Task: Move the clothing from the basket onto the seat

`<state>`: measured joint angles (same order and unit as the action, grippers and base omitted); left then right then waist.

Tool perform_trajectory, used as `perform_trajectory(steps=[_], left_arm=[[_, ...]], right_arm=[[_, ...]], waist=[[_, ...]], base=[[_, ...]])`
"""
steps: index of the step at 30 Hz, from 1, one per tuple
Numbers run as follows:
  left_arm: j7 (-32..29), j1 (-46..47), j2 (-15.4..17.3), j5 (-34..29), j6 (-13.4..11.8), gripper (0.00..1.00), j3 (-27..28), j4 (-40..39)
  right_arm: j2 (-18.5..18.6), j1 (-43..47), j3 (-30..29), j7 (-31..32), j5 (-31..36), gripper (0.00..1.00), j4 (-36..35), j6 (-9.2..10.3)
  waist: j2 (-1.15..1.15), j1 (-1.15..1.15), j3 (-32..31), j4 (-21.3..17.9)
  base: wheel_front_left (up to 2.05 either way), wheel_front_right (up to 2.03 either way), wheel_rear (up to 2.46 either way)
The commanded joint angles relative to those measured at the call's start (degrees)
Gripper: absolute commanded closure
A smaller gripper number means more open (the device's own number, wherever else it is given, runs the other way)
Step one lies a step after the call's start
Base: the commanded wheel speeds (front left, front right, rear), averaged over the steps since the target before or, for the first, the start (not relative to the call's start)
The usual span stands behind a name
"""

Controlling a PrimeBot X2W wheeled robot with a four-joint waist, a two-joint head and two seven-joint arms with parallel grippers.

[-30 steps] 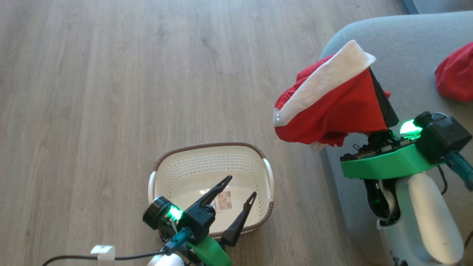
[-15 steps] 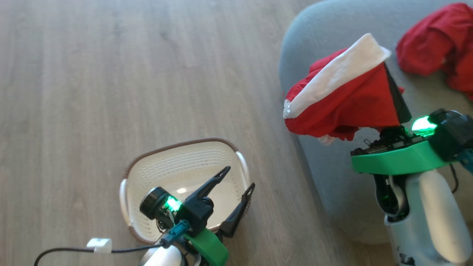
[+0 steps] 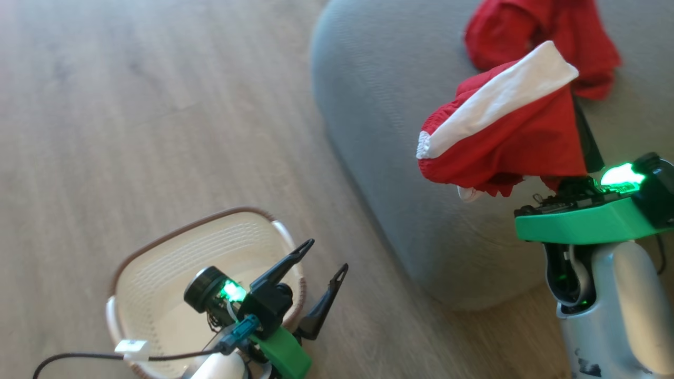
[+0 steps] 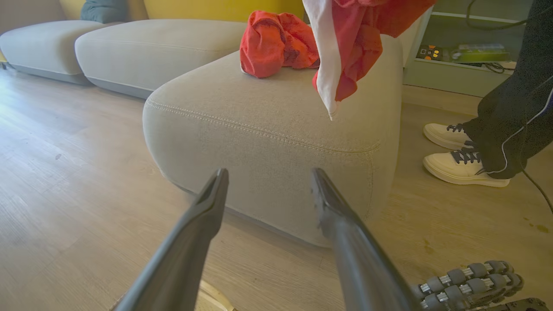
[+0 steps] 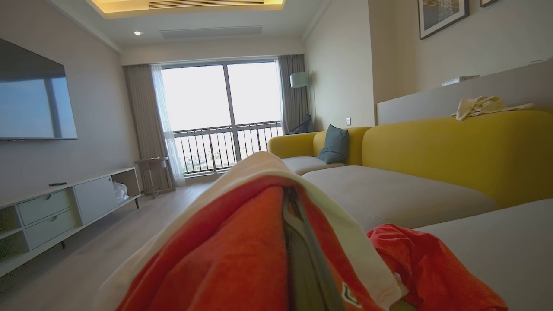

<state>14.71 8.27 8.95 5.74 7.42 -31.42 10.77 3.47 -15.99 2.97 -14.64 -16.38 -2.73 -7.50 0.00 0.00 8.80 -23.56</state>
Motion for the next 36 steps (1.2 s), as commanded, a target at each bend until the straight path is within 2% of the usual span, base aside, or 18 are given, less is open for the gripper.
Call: perform_trajectory(steps=[1, 7, 14, 23, 32, 36], left_arm=[[0.3, 2.7, 0.7, -0.5, 0.1, 0.00, 1.9, -1.7], [0.3, 2.8, 1.1, -0.5, 0.1, 0.00, 1.2, -1.9], [0.3, 4.7, 0.9, 0.3, 0.1, 0.00, -1.6, -1.3], [0.3, 6.8, 1.1, 1.2, 0.1, 0.00, -4.9, -0.5], [0.3, 7.4, 1.3, 1.5, 0.1, 0.00, -5.8, -0.4], [0.3, 7.0, 1.6, 1.3, 0.1, 0.00, -5.3, -0.7]], right_arm=[[-0.6, -1.3, 0.8, -0.4, -0.5, 1.00, -2.4, 0.01], [-0.6, 0.4, -1.2, -0.4, -0.7, 1.00, -2.5, 0.01], [-0.6, 3.1, -6.6, -0.4, -1.0, 1.00, -3.8, 0.01], [-0.6, 4.2, -10.1, -0.4, -1.6, 1.00, -5.1, 0.01], [-0.6, 4.1, -10.6, -0.4, -1.8, 1.00, -4.7, 0.01], [-0.6, 3.1, -14.2, -0.4, -1.9, 1.00, -3.2, 0.01]], waist=[[0.00, 0.00, 0.7, -3.6], [0.00, 0.00, 1.2, -7.4], [0.00, 0.00, 2.4, -7.9], [0.00, 0.00, 4.2, -8.1], [0.00, 0.00, 4.4, -8.0], [0.00, 0.00, 4.6, -7.9]], base=[[0.00, 0.00, 0.00], [0.00, 0.00, 0.00], [0.00, 0.00, 0.00], [0.00, 0.00, 0.00], [0.00, 0.00, 0.00], [0.00, 0.00, 0.00]])
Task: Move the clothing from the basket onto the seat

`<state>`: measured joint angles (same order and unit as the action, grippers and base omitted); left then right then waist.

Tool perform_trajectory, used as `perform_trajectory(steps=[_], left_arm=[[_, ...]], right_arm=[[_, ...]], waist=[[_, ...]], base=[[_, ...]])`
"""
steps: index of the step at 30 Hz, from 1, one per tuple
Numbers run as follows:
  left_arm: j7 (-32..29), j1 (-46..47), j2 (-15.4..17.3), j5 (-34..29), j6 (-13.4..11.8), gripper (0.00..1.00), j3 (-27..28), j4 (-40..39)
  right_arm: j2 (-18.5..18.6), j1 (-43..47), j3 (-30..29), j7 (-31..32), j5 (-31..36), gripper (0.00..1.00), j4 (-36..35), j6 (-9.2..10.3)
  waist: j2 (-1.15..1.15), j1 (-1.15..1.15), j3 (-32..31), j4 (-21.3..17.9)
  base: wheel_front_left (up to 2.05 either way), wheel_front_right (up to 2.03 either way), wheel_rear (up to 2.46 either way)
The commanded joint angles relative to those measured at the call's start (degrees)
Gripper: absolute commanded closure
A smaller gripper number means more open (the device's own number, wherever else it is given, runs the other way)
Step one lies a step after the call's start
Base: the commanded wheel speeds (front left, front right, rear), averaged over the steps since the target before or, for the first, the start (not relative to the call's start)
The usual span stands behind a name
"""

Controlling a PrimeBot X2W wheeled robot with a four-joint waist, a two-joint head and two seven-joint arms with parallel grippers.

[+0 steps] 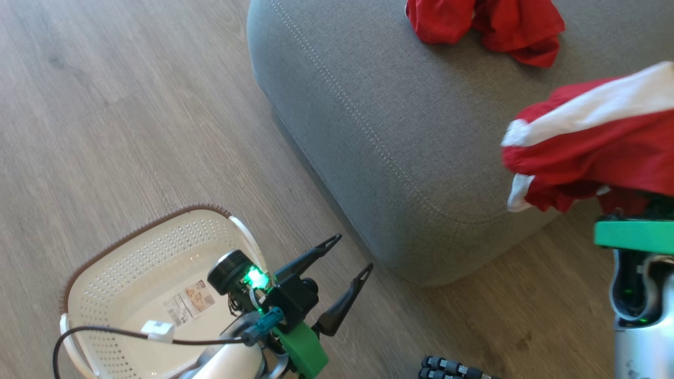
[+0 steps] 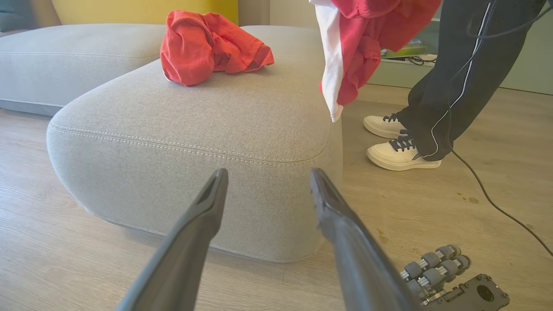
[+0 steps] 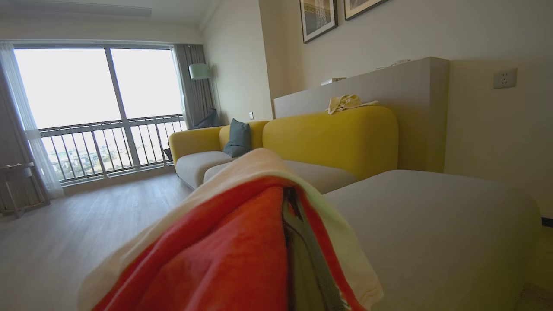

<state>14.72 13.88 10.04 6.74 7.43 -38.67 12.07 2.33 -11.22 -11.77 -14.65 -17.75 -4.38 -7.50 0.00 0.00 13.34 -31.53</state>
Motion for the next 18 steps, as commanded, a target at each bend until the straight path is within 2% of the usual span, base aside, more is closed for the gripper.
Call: perform_trajectory(steps=[1, 7, 18], left_arm=[[0.3, 1.2, 0.7, 0.2, 0.1, 0.00, 2.2, -2.0], [0.3, 0.6, 1.8, -0.7, 0.1, 0.00, 3.5, -2.8], [0.3, 4.0, 4.9, -1.4, 0.1, 0.00, 1.2, -4.3]], right_arm=[[0.5, -2.1, -0.2, -0.3, -0.6, 1.00, -0.8, 0.01], [0.5, -6.5, -2.4, -0.3, 0.7, 1.00, 4.0, 0.01], [0.5, -23.8, -4.3, -0.3, 9.8, 1.00, 12.5, 0.01]], waist=[[0.00, 0.00, 0.2, 0.1], [0.00, 0.00, 2.6, 0.2], [0.00, 0.00, 9.5, 5.3]], base=[[0.00, 0.00, 0.00], [0.00, 0.00, 0.00], [0.00, 0.00, 0.00]])
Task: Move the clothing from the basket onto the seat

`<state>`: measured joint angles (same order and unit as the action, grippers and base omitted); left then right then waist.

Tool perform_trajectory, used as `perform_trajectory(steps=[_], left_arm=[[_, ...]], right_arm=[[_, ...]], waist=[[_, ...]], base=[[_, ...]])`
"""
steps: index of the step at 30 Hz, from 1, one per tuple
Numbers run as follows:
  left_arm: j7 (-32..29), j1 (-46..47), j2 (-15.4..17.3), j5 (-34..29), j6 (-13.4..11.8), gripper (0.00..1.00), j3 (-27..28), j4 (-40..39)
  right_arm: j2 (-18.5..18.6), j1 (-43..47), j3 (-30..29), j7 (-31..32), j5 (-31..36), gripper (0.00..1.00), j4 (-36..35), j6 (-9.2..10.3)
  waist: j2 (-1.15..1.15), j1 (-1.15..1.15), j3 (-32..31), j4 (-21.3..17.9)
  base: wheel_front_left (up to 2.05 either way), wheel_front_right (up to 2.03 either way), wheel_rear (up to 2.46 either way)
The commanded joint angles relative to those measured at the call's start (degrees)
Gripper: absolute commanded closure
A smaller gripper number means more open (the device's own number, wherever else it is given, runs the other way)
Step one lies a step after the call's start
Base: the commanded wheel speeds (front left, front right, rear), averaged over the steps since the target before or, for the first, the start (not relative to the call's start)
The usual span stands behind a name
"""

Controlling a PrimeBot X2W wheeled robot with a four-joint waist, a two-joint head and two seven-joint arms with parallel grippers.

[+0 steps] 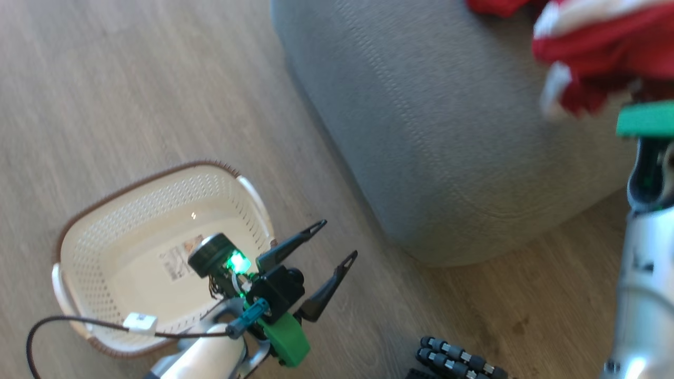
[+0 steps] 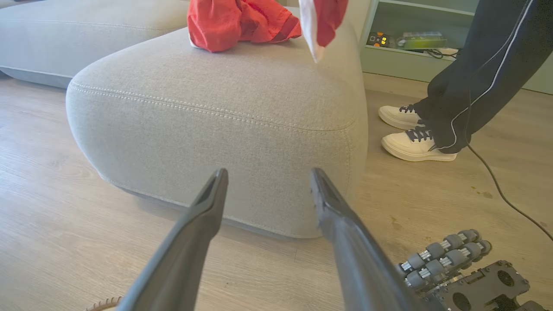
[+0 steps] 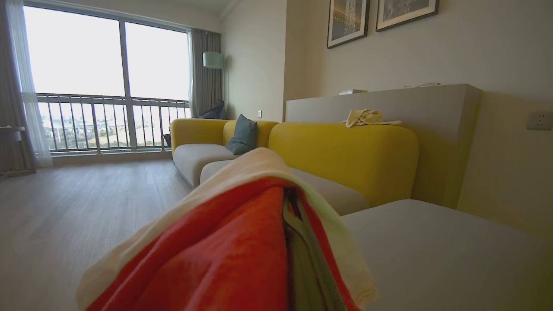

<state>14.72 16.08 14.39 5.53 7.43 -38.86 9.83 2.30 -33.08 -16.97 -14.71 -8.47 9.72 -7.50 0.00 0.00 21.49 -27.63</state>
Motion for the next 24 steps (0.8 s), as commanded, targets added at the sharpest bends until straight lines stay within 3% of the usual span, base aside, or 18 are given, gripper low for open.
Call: perform_trajectory(steps=[1, 12, 24], left_arm=[[0.3, 2.0, 0.8, -0.3, 0.1, 0.00, 1.1, -2.1], [0.3, 5.3, 2.4, -0.8, 0.1, 0.00, -0.2, -2.6], [0.3, 6.6, 3.0, -0.9, 0.1, 0.00, -0.7, -2.9]], right_arm=[[0.6, -3.7, 0.8, -0.3, 1.5, 1.00, -1.0, 0.01], [4.5, -22.3, -0.1, -0.3, 5.7, 1.00, 9.7, 0.01], [14.6, -39.5, -4.8, -0.3, 15.2, 1.00, 28.9, 0.01]], waist=[[0.00, 0.00, 1.7, 1.8], [0.00, 0.00, 6.1, 5.9], [0.00, 0.00, 10.5, 9.7]], base=[[0.00, 0.00, 0.00], [0.00, 0.00, 0.00], [0.00, 0.00, 0.00]])
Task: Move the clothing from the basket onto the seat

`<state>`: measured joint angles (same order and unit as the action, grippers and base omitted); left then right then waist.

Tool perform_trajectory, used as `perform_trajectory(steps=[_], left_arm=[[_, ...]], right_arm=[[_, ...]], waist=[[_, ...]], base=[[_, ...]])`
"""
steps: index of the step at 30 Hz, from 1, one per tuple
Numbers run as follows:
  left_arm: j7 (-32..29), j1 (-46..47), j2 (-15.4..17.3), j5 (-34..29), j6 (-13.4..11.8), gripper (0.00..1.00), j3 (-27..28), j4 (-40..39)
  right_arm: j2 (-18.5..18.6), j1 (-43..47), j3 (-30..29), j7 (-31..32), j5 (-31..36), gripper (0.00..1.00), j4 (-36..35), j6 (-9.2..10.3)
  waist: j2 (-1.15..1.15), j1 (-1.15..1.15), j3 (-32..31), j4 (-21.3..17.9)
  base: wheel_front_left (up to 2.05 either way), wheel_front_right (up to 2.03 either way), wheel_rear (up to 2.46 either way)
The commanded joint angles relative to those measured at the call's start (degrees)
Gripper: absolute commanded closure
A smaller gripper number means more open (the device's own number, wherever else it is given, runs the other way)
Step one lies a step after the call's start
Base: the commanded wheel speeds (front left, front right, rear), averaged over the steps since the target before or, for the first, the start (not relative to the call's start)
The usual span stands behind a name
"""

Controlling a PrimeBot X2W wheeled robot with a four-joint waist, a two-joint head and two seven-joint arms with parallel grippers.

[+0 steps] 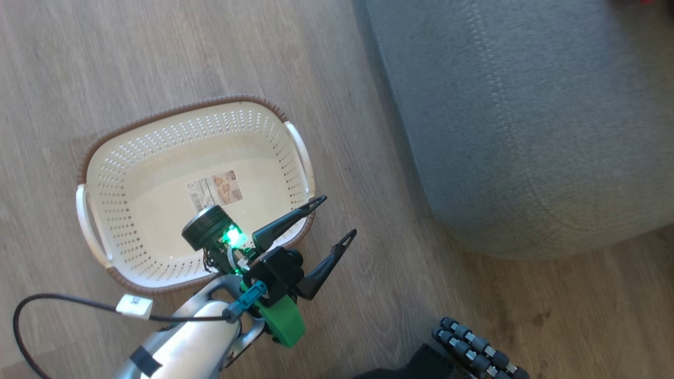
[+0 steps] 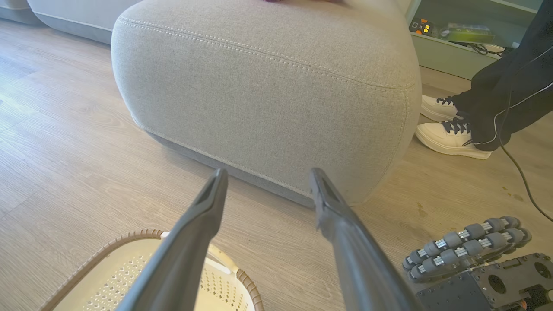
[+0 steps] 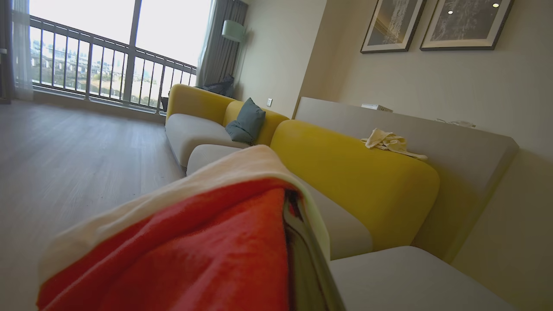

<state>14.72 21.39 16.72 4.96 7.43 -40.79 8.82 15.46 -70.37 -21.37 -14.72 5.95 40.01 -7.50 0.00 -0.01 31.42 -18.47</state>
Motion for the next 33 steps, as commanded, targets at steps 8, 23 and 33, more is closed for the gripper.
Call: perform_trajectory(steps=[8, 23, 33], left_arm=[[0.3, 1.9, 1.5, -0.4, 0.1, 0.00, 2.3, -1.9], [0.3, 2.5, 2.2, -0.4, 0.1, 0.00, 1.8, -1.4], [0.3, 3.1, 1.6, -0.2, 0.1, 0.00, 2.7, -2.0]], right_arm=[[5.5, -5.8, -16.4, 0.3, 12.5, 1.00, 6.9, 0.01], [1.6, -5.6, -37.0, 7.0, 31.3, 1.00, 12.2, 0.01], [0.8, -11.7, -38.5, 0.0, 31.9, 1.00, 6.6, 0.01]], waist=[[0.00, 0.01, 2.8, 1.3], [0.00, 0.01, 6.2, 2.6], [0.00, 0.01, 8.0, 4.6]], base=[[0.00, 0.00, 0.00], [0.00, 0.00, 0.00], [0.00, 0.00, 0.00]])
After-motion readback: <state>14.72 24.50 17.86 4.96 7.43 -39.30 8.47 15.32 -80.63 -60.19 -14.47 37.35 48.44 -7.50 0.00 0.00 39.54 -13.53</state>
